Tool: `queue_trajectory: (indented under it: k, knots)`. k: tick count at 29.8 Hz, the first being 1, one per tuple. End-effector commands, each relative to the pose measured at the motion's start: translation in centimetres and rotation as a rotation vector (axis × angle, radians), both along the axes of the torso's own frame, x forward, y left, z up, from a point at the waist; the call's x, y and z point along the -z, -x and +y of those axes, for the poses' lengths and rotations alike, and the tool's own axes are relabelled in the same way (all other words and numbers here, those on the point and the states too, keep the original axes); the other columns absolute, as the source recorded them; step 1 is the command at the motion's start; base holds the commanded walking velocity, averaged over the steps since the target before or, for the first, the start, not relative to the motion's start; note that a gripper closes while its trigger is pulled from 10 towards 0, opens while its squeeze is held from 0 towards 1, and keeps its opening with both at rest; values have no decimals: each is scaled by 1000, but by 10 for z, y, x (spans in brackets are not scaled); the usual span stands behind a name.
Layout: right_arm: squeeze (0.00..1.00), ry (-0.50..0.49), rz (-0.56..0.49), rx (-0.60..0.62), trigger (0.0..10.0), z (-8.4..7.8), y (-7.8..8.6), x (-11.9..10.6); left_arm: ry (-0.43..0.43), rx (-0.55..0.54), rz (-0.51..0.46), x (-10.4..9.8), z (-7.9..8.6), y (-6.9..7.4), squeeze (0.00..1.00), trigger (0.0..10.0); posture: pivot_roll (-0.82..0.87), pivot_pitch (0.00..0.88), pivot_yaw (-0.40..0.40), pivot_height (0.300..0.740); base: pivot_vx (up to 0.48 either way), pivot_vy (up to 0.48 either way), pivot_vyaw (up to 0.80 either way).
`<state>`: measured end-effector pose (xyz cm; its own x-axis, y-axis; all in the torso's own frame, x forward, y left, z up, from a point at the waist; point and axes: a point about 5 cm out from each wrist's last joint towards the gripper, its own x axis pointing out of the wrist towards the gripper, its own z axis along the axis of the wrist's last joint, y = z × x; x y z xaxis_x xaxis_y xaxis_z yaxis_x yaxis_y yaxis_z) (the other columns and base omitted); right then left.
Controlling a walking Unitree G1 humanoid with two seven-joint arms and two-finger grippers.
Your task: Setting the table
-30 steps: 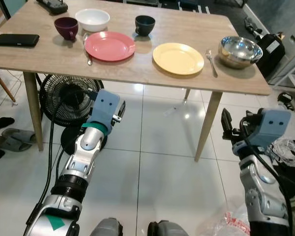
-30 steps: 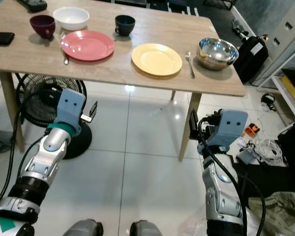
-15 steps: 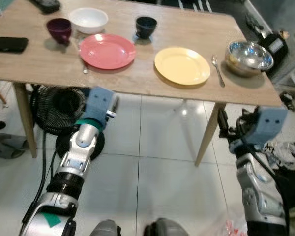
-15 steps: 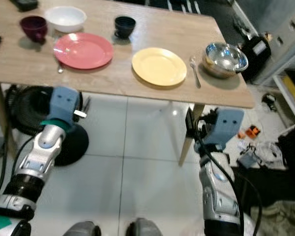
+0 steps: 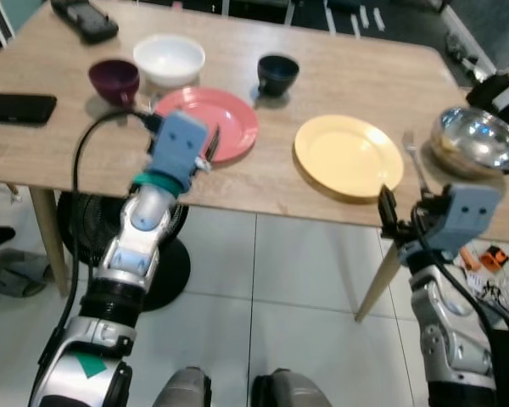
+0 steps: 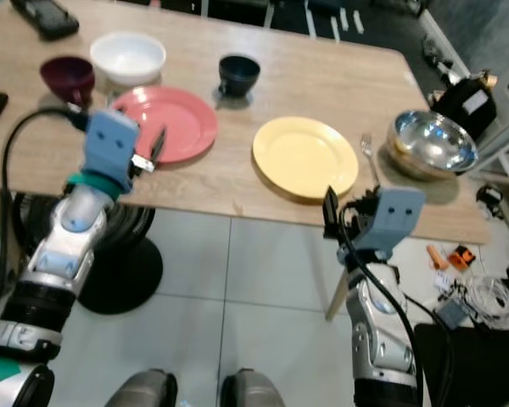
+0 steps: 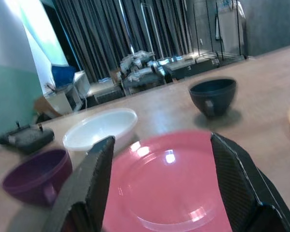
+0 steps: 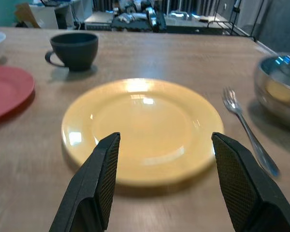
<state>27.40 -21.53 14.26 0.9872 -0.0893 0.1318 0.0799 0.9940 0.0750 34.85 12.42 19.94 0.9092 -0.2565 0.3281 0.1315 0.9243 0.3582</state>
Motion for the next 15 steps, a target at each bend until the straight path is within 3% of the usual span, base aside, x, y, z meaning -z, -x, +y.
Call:
queue_trajectory:
  k: [1,10,12,14,15]
  knots:
    - [0,6,10,14,10000,-4,1,0,0,32,0,-2,-8,1,0,10000,48,23,-40,740,412,0,0]
    - [0,7,6,-3,10000,1,-2,-1,-14,-7,51,18,-1,9,0,10000,56,19,-39,740,383,0,0]
    - [0,8,7,-10,10000,2,-2,-1,-15,-24,73,25,2,13,0,10000,57,19,-39,740,0,0,0]
    - [0,7,7,-25,10000,5,-2,-1,59,-67,173,41,10,22,0,10000,63,20,-43,740,0,0,0]
    - [0,7,7,-25,10000,5,-2,-1,59,-67,173,41,10,22,0,10000,63,20,-43,740,0,0,0]
